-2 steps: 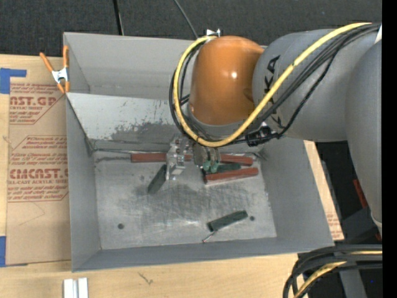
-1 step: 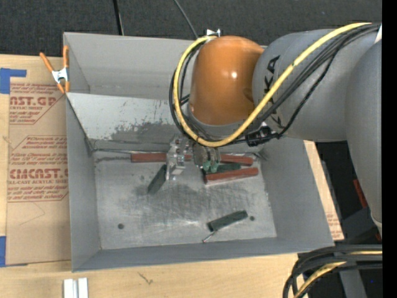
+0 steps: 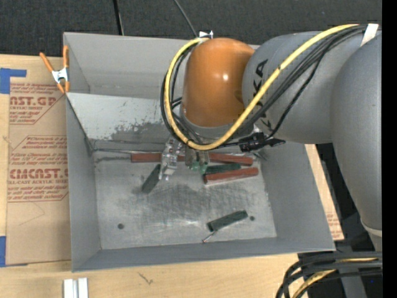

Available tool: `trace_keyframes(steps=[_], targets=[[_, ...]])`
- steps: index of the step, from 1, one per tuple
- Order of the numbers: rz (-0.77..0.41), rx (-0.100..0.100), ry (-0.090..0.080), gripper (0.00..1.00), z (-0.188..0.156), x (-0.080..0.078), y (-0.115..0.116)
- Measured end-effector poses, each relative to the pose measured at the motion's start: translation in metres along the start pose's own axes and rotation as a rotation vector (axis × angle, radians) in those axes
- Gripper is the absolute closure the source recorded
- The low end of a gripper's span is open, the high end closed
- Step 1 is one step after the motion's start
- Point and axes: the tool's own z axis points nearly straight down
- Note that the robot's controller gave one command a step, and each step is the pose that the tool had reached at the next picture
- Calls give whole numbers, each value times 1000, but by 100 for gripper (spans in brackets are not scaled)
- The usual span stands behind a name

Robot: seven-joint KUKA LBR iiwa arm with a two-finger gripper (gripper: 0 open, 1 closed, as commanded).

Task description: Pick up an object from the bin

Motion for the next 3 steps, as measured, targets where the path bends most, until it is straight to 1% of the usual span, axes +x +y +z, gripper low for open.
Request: trace_keyframes(steps=[1, 2, 3], targets=[[185, -2, -1, 100, 50, -3, 18], [167, 3, 5, 100, 44, -1, 14], [185, -2, -2, 100, 43, -8, 24]])
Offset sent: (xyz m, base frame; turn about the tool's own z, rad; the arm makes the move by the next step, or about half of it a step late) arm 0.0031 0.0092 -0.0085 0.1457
